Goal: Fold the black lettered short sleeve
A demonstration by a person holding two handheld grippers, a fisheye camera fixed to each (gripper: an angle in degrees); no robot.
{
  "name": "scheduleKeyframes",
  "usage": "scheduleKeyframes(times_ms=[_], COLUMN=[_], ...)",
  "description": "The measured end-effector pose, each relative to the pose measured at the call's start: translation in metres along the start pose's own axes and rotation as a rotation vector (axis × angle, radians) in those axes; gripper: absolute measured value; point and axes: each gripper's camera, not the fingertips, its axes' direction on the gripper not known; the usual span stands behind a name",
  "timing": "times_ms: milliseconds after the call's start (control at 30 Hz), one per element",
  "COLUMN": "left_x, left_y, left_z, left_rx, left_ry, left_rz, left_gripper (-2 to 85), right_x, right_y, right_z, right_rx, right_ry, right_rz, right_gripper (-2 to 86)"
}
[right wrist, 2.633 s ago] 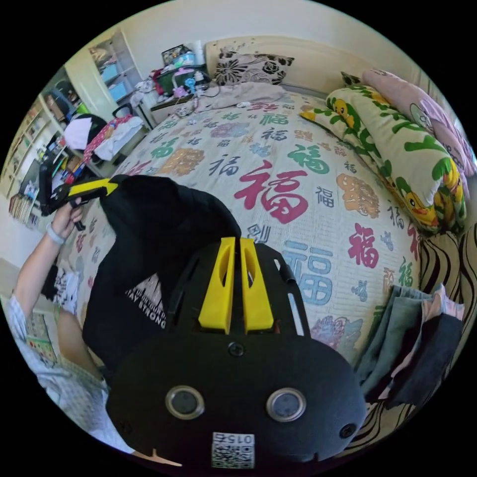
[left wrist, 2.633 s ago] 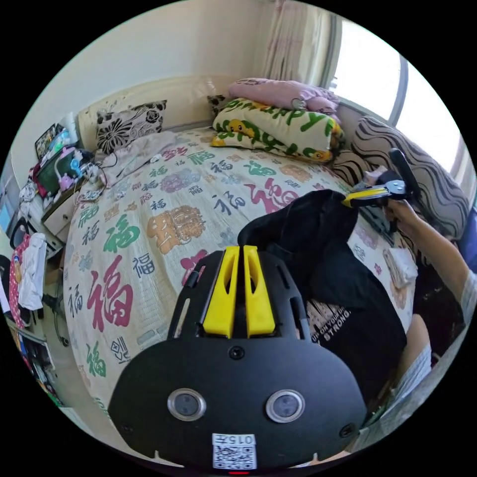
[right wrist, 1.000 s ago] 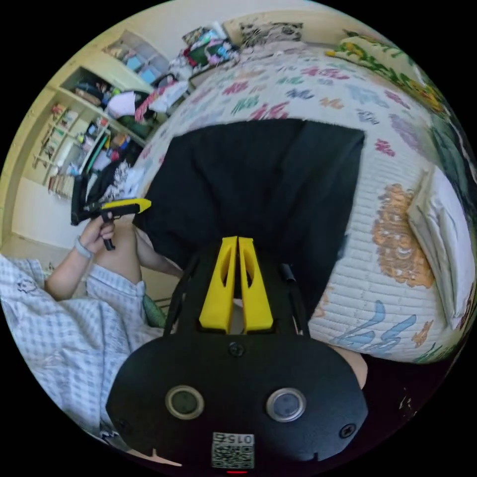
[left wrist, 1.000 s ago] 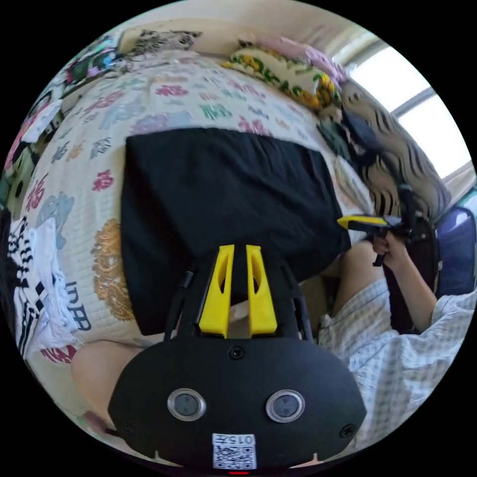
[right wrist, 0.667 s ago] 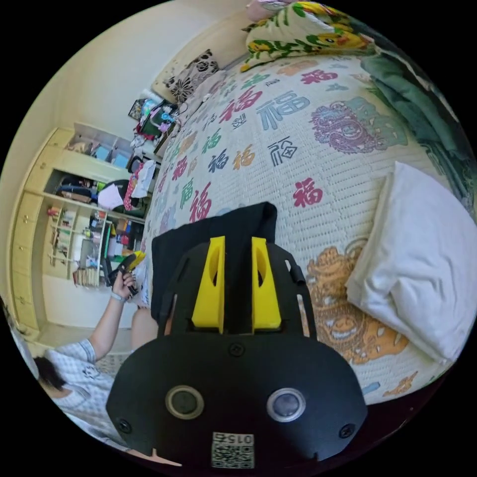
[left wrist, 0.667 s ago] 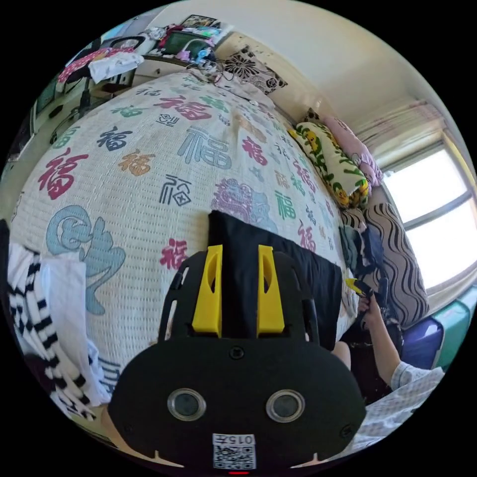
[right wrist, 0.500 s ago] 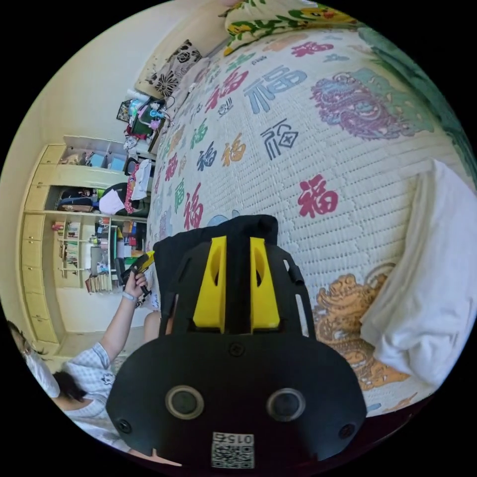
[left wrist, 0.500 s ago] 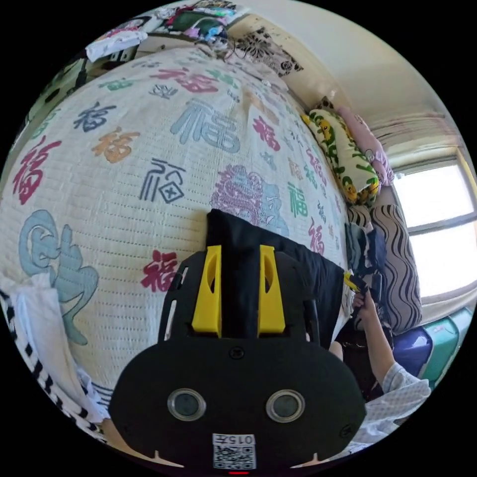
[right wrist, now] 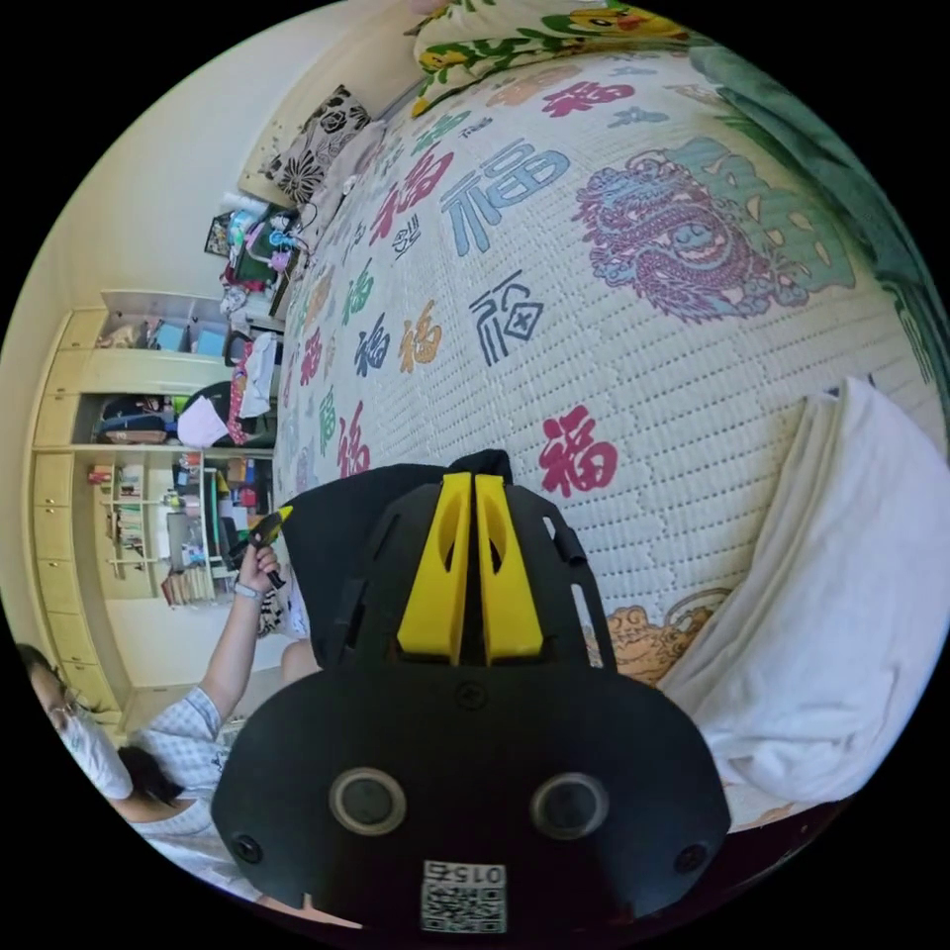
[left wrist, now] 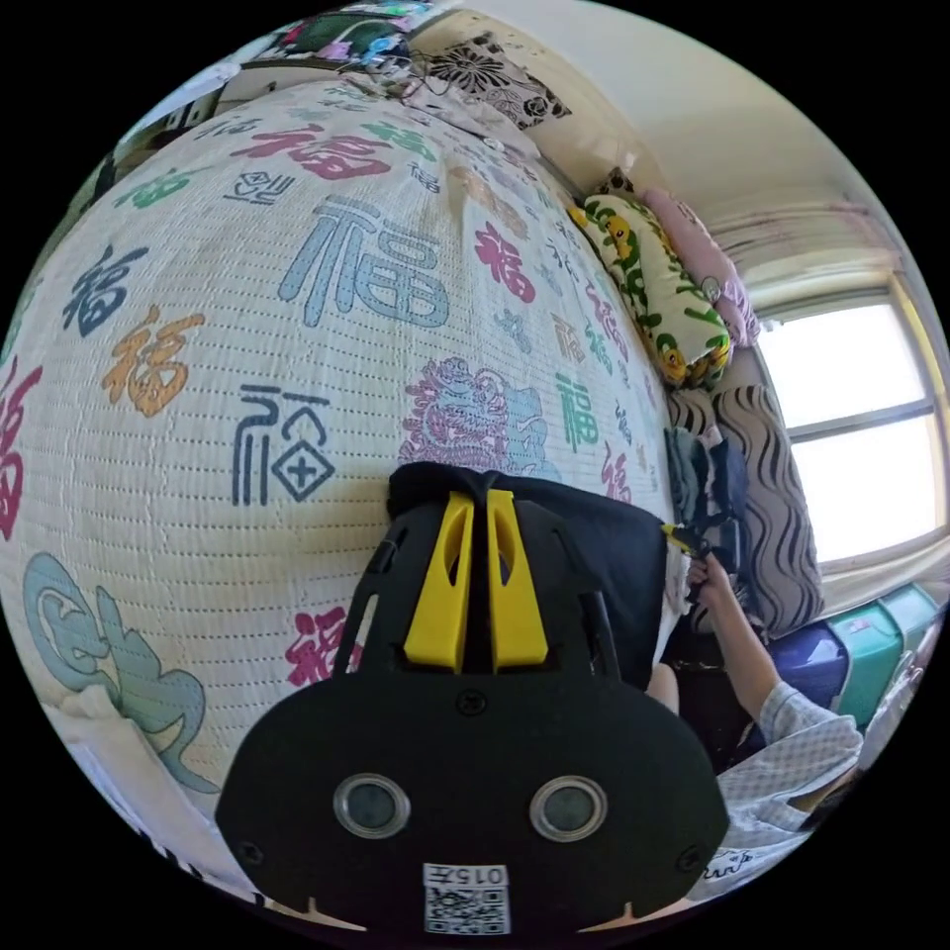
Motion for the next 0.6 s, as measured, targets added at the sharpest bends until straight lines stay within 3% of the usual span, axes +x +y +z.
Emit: scheduleKeyframes(times_ms=[200, 333, 600], left_x=[-0.025, -0.014, 0.024], left_y=[0.022, 0.061, 0.214], left_z=[-0.023, -0.069, -0.068], left_rx=[0.066, 0.108, -0.133], left_ry=[0.028, -0.004, 0.009], left_rz=[-0.082, 0.001, 0.003], left_gripper=[7.3, 9.0, 11.7], right_x=[0.015, 0.01, -0.013], right_y=[0.005, 0.04, 0.151], right_z=[0.011, 0.001, 0.105], right_rx=[0.049, 0.097, -0.223], right_ry=[-0.068, -0.078, 0.017], right_rz=[0.004, -0.078, -0.175], right_gripper=[-0.1, 2.3, 7.1])
